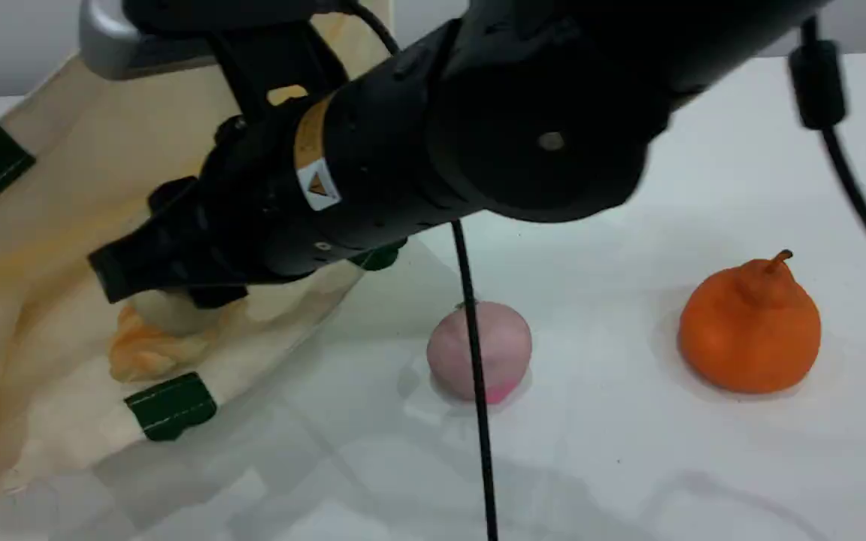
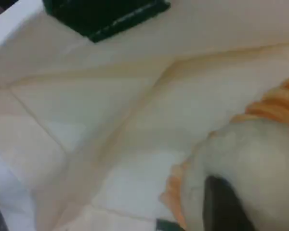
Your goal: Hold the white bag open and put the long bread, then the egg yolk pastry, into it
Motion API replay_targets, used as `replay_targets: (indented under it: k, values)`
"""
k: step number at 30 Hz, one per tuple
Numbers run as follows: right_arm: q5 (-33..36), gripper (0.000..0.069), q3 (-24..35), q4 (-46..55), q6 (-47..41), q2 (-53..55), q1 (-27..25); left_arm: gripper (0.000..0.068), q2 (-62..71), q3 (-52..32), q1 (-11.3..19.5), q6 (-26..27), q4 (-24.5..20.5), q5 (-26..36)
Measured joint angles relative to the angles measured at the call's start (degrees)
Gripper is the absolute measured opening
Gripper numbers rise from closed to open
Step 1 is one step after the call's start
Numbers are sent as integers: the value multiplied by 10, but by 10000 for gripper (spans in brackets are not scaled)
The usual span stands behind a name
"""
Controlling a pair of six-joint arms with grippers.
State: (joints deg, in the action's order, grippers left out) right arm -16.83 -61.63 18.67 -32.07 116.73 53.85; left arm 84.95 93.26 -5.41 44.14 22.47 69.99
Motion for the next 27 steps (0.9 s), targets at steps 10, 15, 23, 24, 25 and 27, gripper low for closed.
replay_targets:
  k: [10,15,23,24,25,27]
  values:
    - [4,243,-34,-1,-2,25,-1,86,0,0,0,-11,2,0]
    - [4,270,-34,-1,0,25,-1,86,0,0,0,-11,3,0]
    - [10,573,-34,-5,-2,22,-1,86,0,0,0,-11,3,1]
    - [19,585,-34,-5,-2,18,-1,86,0,0,0,-11,3,1]
    - [29,591,-34,-5,-2,13,-1,86,0,0,0,-11,3,1]
    - [60,592,-34,-5,-2,0,-2,86,0,0,0,-11,3,0]
